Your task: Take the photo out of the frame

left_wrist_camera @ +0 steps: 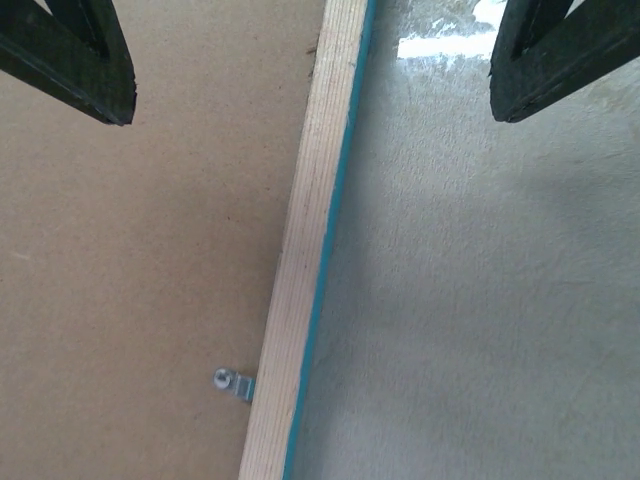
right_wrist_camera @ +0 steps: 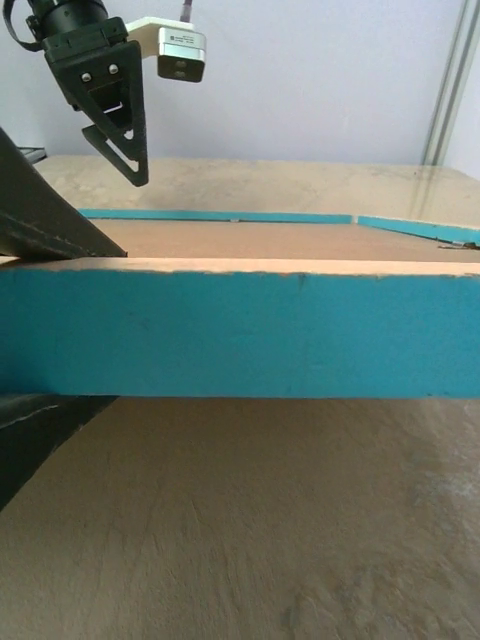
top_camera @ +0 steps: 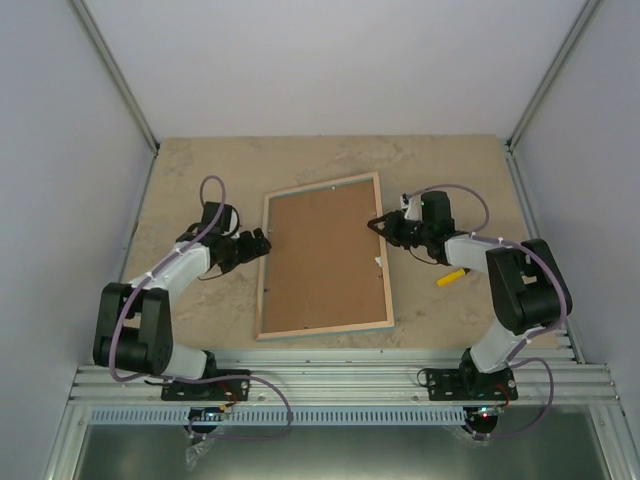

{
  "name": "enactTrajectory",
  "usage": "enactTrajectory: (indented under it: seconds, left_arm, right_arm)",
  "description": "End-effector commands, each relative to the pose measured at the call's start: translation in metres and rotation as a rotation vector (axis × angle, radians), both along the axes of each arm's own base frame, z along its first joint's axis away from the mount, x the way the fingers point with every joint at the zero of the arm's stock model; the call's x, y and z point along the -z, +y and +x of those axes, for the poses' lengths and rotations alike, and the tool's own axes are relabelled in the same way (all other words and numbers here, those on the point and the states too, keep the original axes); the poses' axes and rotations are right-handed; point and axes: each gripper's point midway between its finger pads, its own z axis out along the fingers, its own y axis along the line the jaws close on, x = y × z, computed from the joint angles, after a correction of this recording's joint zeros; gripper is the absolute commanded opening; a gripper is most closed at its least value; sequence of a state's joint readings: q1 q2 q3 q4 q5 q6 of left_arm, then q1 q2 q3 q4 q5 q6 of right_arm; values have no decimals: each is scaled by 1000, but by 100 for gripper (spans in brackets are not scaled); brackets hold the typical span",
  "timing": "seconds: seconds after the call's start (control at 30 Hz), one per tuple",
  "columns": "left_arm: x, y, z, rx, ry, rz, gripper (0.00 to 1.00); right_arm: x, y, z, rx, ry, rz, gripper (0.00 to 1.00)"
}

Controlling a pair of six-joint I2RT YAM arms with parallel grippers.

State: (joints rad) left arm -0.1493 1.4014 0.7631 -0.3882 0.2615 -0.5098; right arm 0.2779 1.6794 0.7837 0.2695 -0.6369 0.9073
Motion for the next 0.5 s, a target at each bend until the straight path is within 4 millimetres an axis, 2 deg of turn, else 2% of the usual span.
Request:
enactTrajectory:
  seconds: [0.0, 0.07, 0.17, 0.27, 0.47]
  left_arm:
    - [15, -8, -6, 48, 54, -34, 98]
    - [20, -10, -8, 59, 74, -45, 98]
    - [23, -13, -9, 67, 85, -60, 97]
    - [27, -15, -10, 75, 99, -69, 97]
    - [32, -23, -12, 101, 120, -111, 96]
  right_arm:
    - [25, -14, 9, 17, -82, -132, 15]
    - [30, -15, 10, 14, -69, -144, 23]
    - [36, -16, 10, 5, -54, -167, 28]
    - [44, -18, 9, -6, -31, -197, 40]
    - [53, -25, 7, -8, -8, -267, 55]
